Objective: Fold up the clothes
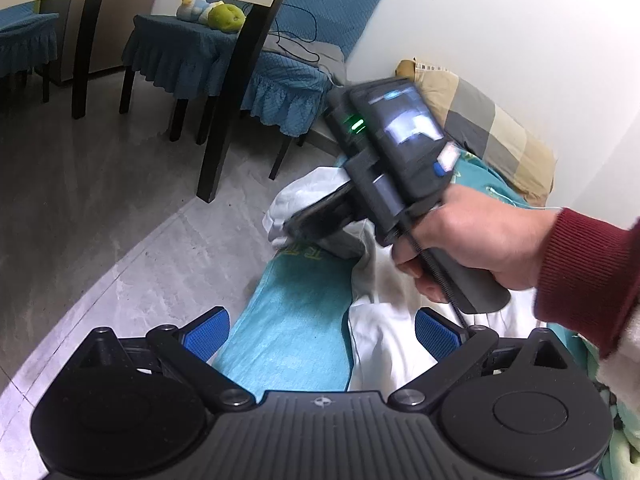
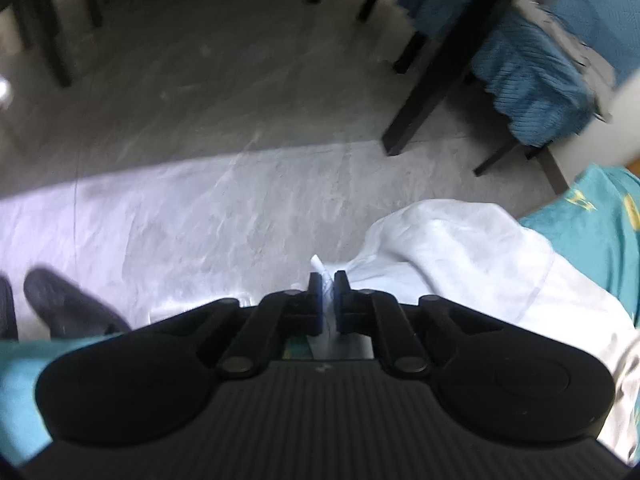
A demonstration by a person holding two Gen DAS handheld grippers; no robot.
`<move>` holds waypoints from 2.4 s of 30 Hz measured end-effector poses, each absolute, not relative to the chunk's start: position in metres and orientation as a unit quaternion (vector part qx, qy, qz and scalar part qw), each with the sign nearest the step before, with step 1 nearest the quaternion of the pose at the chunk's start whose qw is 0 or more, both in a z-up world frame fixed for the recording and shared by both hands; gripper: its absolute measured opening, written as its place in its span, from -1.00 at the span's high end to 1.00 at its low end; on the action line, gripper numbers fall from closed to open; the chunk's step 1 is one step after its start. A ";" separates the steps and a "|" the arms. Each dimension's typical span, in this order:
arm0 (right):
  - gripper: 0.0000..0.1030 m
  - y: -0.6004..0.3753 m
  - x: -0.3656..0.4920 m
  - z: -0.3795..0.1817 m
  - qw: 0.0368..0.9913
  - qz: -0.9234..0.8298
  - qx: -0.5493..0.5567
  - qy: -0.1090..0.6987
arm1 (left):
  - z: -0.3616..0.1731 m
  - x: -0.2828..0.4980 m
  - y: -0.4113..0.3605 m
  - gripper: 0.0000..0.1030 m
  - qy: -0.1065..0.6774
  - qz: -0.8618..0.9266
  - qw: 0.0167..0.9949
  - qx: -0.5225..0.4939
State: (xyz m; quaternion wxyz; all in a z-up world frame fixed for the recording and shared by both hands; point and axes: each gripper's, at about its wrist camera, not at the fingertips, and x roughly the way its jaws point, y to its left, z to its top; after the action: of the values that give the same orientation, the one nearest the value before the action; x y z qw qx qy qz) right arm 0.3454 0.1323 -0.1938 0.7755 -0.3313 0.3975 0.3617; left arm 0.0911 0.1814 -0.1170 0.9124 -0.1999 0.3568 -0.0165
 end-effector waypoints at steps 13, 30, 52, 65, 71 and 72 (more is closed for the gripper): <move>0.87 -0.087 0.341 -0.100 0.930 0.187 0.075 0.306 | -0.117 0.101 0.155 -0.95 0.349 -0.038 0.920 -0.175; 0.02 -0.162 0.293 -0.131 0.939 0.173 0.060 0.293 | -0.116 0.105 0.117 -0.95 0.339 -0.043 0.936 -0.085; 0.78 -0.114 0.345 -0.119 0.957 0.134 -0.011 0.257 | -0.131 0.110 0.110 -0.94 0.360 -0.078 0.928 -0.063; 0.77 -0.214 0.419 -0.168 0.938 -0.002 0.119 0.324 | -0.147 0.114 0.101 -0.94 0.381 -0.087 0.919 -0.059; 0.68 -0.255 0.407 -0.166 0.921 -0.016 0.241 0.305 | -0.153 0.117 0.097 -0.94 0.388 -0.088 0.915 -0.063; 0.58 -0.256 0.399 -0.165 0.919 0.001 0.254 0.301 | -0.153 0.118 0.097 -0.94 0.389 -0.088 0.914 -0.067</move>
State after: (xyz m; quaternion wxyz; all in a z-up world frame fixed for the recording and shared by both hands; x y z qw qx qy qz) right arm 0.3995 -0.2562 -0.1647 0.9192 0.2536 0.3013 0.0014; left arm 0.1177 0.0973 -0.1530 0.9144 -0.0672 0.3893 -0.0881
